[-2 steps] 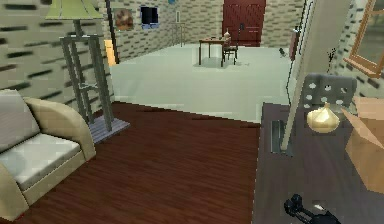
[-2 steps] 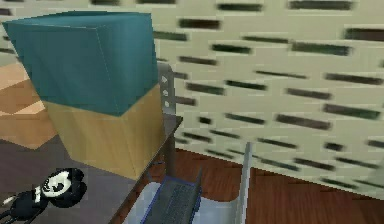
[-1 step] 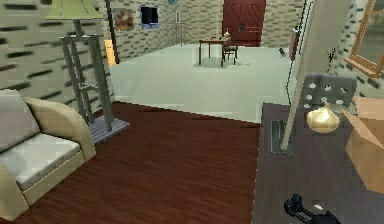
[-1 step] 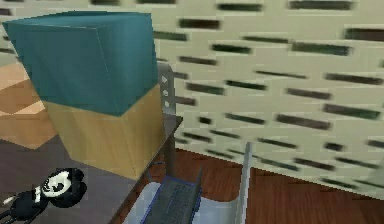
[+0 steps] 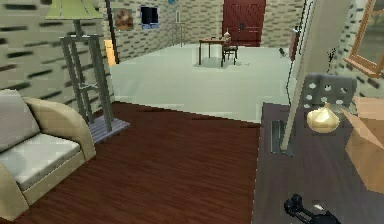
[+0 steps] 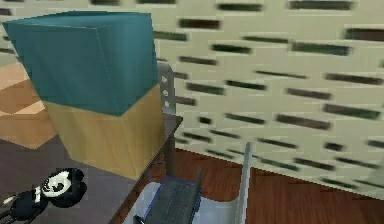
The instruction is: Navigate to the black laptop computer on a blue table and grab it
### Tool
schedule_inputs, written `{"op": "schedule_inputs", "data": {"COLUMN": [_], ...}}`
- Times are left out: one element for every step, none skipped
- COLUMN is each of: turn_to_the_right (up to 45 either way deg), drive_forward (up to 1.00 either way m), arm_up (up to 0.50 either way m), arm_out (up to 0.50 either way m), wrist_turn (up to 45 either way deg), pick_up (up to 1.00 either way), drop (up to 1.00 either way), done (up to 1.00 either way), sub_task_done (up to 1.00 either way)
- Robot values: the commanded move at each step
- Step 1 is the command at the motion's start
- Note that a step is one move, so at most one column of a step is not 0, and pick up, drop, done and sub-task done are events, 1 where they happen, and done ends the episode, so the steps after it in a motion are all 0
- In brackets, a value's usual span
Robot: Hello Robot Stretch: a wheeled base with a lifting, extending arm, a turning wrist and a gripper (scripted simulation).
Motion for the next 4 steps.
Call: {"op": "schedule_inputs", "data": {"turn_to_the_right": [0.0, 0.0, 0.0, 0.0], "drive_forward": [0.00, 0.00, 0.00, 0.00], "arm_up": [0.00, -0.30, 0.00, 0.10], "arm_out": [0.00, 0.00, 0.00, 0.00], "wrist_turn": [39.0, 0.0, 0.0, 0.0], "pick_up": [0.00, 0.00, 1.00, 0.00], "drop": [0.00, 0.00, 0.00, 0.00], "done": [0.00, 0.00, 0.00, 0.00], "sub_task_done": [0.00, 0.00, 0.00, 0.00]}}
